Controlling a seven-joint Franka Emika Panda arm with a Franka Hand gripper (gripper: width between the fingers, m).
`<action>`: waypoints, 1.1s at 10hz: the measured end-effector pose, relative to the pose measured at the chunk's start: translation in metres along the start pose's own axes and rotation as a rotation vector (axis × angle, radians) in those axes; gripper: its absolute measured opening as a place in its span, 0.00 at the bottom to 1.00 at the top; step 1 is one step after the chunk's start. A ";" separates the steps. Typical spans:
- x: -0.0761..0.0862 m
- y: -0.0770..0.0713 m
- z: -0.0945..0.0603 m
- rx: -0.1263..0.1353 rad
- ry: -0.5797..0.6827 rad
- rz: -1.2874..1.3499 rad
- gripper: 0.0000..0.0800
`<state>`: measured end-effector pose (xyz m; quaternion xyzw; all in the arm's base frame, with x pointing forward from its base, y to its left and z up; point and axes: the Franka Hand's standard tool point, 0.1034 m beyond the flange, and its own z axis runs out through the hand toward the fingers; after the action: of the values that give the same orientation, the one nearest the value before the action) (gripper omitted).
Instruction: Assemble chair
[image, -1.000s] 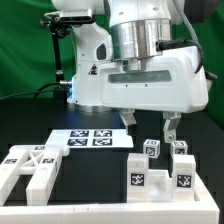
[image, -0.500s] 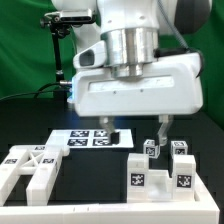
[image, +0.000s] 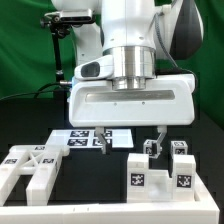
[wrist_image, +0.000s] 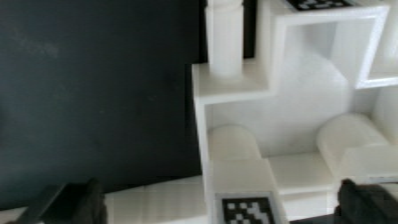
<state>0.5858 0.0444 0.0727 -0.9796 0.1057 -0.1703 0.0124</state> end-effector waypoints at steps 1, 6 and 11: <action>-0.002 0.002 0.002 -0.003 -0.002 -0.003 0.81; -0.009 0.009 0.052 -0.039 0.044 -0.054 0.81; -0.013 0.002 0.060 -0.037 0.040 -0.052 0.48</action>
Offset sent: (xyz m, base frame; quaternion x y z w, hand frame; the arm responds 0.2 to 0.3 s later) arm 0.0121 0.0102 -0.0366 0.0135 0.0270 0.0091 0.9995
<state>0.5935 0.0444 0.0117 -0.9785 0.0836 -0.1880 -0.0124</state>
